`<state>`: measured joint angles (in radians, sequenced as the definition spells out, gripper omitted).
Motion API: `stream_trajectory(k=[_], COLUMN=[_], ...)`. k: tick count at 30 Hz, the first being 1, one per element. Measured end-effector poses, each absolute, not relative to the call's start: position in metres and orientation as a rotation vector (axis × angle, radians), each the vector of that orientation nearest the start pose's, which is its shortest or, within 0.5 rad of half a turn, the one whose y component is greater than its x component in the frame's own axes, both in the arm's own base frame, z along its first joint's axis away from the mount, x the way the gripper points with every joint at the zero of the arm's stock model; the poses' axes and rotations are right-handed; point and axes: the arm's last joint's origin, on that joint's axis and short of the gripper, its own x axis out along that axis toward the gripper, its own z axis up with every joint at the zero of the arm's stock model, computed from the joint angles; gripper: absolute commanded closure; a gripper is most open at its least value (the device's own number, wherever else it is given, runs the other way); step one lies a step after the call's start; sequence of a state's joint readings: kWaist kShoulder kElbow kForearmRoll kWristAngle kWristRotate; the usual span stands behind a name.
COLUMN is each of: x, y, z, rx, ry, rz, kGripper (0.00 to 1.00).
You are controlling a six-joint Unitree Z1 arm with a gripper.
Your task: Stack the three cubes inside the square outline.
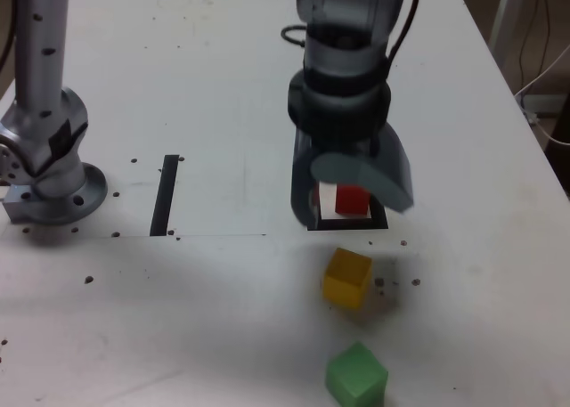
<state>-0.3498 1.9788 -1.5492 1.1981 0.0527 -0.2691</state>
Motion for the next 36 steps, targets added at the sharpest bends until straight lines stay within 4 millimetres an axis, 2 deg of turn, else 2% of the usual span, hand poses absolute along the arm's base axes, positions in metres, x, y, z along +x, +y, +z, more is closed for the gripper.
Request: stream_trajectory(k=[5, 12, 20, 26, 36], x=[0.337, 0.346, 0.347, 0.346, 0.35], y=[-0.135, -0.14, -0.146, -0.147, -0.153], z=[0.257, 0.247, 0.237, 0.235, 0.223], rx=[0.138, 0.177, 0.19, 0.184, 0.125], ry=[1.629, 1.652, 1.679, 1.695, 1.708], rz=[-0.031, -0.065, -0.092, -0.12, -0.191], kGripper=[0.03, 0.08, 0.11, 0.17, 0.34])
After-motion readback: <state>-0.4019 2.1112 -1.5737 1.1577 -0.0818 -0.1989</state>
